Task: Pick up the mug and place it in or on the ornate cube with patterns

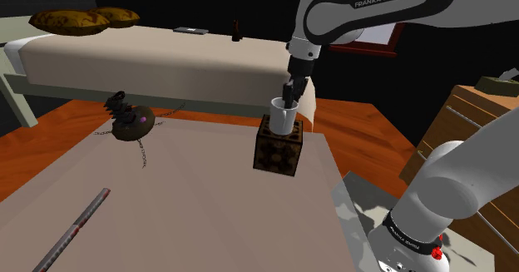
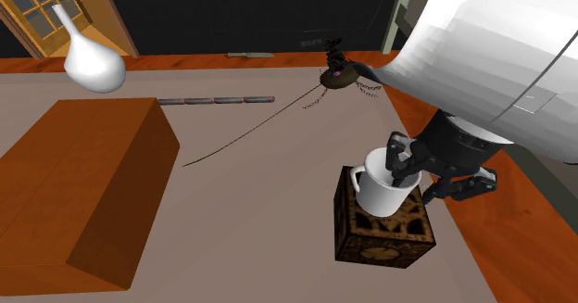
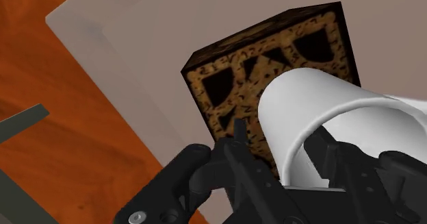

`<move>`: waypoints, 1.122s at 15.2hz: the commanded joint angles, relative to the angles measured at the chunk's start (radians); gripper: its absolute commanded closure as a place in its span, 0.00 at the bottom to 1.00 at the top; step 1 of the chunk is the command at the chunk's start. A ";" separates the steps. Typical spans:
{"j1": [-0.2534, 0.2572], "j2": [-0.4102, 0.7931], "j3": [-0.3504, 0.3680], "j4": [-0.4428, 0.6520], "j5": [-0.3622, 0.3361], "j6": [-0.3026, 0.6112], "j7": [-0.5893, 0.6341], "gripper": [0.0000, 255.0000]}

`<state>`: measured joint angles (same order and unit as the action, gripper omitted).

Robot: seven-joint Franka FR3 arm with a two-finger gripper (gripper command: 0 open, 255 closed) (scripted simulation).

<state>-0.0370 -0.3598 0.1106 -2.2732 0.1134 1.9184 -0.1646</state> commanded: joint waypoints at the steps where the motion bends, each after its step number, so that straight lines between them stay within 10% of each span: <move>1: 0.000 0.000 0.000 0.000 0.000 0.000 0.000 0.00; 17: -0.004 -0.012 -0.009 0.117 -0.006 -0.128 0.002 0.00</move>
